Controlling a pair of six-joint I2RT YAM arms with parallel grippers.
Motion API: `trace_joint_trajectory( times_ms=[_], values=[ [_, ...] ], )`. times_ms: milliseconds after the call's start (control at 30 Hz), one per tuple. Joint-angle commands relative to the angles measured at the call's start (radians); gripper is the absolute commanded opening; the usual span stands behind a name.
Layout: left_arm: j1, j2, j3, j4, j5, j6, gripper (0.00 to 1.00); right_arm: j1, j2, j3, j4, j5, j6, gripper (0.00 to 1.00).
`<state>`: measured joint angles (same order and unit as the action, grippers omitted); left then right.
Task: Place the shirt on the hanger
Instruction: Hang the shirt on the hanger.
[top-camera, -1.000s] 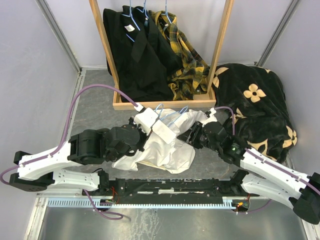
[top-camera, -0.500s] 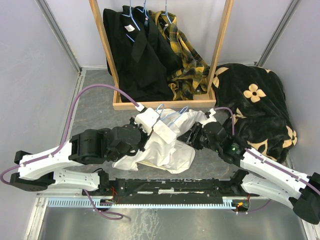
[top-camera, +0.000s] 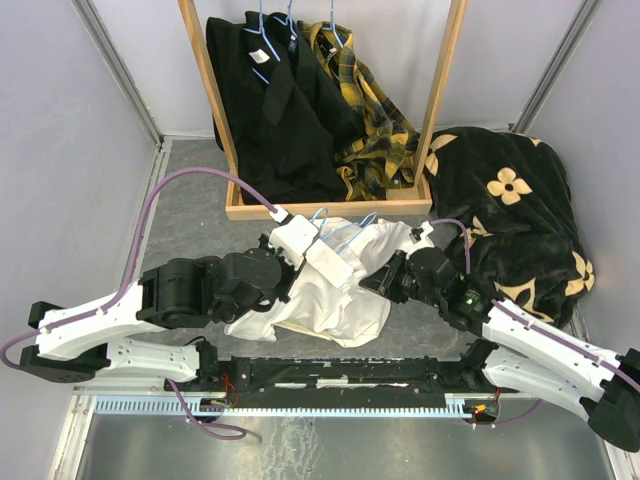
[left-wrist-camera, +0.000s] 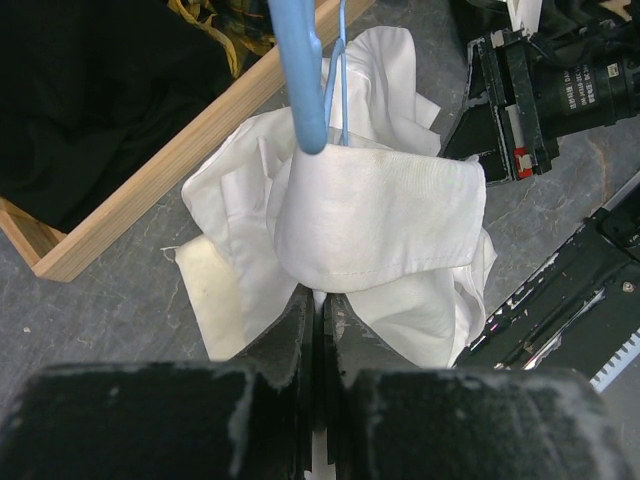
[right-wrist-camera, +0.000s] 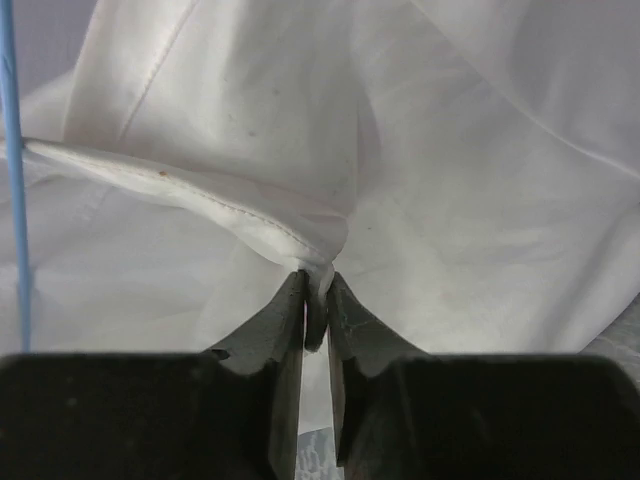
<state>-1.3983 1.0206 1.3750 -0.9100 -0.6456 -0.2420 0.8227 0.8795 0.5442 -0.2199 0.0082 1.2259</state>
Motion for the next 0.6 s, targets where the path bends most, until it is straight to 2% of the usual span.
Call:
trace_joint_trajectory(
  times_ms=[0,33,167,300,567],
  values=[
    [0.001,-0.021,0.03,0.046,-0.02,0.029,0.03,0.0,-0.041,-0.014,0.03,0.033,0.017,0.08],
    [0.0,-0.024,0.029,0.047,-0.018,0.029,0.03,-0.002,-0.043,-0.012,0.03,0.051,0.01,0.0],
    [0.001,-0.056,0.004,0.08,0.022,0.029,0.03,-0.046,0.008,0.092,-0.062,0.108,-0.091,0.0],
    [0.001,-0.097,-0.025,0.102,0.064,0.027,0.03,-0.176,0.101,0.126,0.032,-0.037,-0.115,0.0],
    [0.001,-0.148,-0.063,0.117,0.128,0.01,0.03,-0.338,0.244,0.276,0.021,-0.153,-0.253,0.0]
  ],
)
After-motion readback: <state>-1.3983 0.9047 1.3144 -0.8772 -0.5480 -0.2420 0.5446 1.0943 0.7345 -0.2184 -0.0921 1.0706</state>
